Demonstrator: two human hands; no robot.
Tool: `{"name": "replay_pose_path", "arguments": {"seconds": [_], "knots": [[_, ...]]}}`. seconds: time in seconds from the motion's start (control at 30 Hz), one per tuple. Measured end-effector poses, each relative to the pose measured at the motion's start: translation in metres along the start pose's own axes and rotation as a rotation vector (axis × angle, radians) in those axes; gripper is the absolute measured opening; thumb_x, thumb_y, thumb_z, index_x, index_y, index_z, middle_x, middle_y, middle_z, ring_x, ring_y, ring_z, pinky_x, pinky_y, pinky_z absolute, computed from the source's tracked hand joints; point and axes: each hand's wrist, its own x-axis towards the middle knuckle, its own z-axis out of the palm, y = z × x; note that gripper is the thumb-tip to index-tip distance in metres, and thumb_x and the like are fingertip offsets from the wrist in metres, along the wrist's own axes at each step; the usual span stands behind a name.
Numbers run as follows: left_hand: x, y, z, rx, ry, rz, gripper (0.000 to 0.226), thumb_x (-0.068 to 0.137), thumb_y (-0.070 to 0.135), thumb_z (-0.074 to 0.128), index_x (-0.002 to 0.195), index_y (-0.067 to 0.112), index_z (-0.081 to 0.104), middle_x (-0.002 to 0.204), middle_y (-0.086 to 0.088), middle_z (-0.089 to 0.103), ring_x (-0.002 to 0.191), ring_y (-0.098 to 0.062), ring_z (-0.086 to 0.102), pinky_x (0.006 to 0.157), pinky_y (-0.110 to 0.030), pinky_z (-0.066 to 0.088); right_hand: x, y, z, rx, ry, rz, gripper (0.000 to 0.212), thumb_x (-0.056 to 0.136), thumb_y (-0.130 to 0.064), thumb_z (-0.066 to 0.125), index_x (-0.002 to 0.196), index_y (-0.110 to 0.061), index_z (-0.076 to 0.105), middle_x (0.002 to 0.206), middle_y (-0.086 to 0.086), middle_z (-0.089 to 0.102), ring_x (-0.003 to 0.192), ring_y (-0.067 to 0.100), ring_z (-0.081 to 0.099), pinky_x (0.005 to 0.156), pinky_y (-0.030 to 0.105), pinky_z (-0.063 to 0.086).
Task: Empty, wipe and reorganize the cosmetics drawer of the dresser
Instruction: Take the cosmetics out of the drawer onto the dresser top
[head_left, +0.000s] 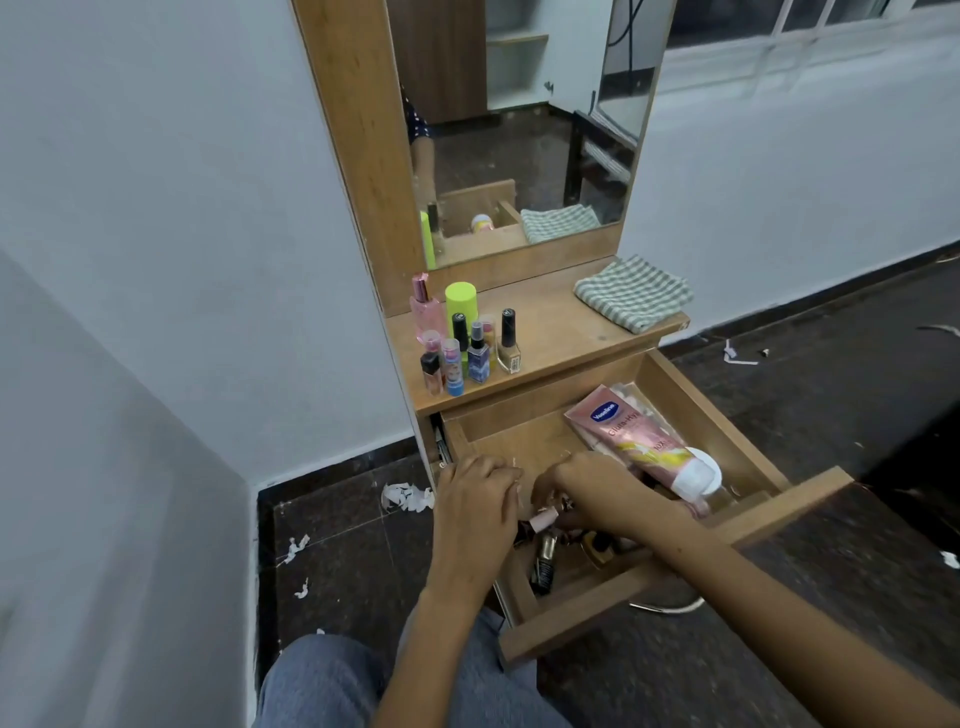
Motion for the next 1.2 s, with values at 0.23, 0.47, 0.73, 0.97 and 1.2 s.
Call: {"name": "replay_pose_path", "arguments": {"seconds": [0.23,0.47,0.73,0.97,1.2], "knots": [[-0.003,0.0,-0.005,-0.012,-0.011,-0.072,0.021,0.079,0.01,0.07,0.095,0.021,0.074,0.098,0.006,0.069,0.094,-0.013,0.06,0.083,-0.017,0.025,0.015,-0.007,0.0,-0.051,-0.038,0.007,0.023,0.082,-0.028,0.068,0.105,-0.024,0.067,0.112,-0.001,0.062,0.102,0.021,0.06,0.078,0.032,0.046],[-0.003,-0.006,-0.013,-0.048,-0.039,-0.1,0.047,0.072,0.039,0.078,0.115,0.024,0.068,0.116,0.009,0.066,0.109,-0.014,0.055,0.089,-0.023,0.025,0.001,-0.007,-0.02,0.235,0.264,-0.034,0.013,0.084,-0.019,0.066,0.097,-0.024,0.069,0.1,-0.01,0.053,0.095,0.012,0.055,0.078,0.021,0.04],[0.008,-0.013,-0.031,-0.173,0.181,-0.147,0.032,0.073,0.032,0.08,0.104,0.031,0.072,0.088,0.014,0.069,0.077,-0.006,0.055,0.071,-0.038,0.048,0.003,-0.037,-0.058,0.515,0.601,-0.199,0.028,0.078,-0.01,0.074,0.104,-0.018,0.069,0.098,-0.008,0.06,0.088,0.005,0.06,0.076,0.02,0.053],[0.038,-0.053,-0.066,-0.426,0.443,-0.404,0.029,0.074,0.025,0.08,0.101,0.018,0.073,0.092,0.007,0.072,0.087,-0.008,0.065,0.08,-0.027,0.052,-0.002,-0.027,-0.026,0.618,0.778,-0.047,0.022,0.084,-0.017,0.069,0.106,-0.021,0.069,0.096,-0.012,0.068,0.085,-0.003,0.063,0.074,0.017,0.055],[0.09,-0.087,-0.068,-0.447,0.369,-0.386,0.027,0.078,0.018,0.077,0.103,0.015,0.069,0.099,0.006,0.069,0.094,-0.005,0.061,0.079,-0.01,0.041,-0.001,-0.015,0.02,0.535,0.701,0.033,0.015,0.082,-0.014,0.072,0.091,-0.026,0.071,0.086,-0.019,0.067,0.083,-0.007,0.061,0.073,0.012,0.049]]}}
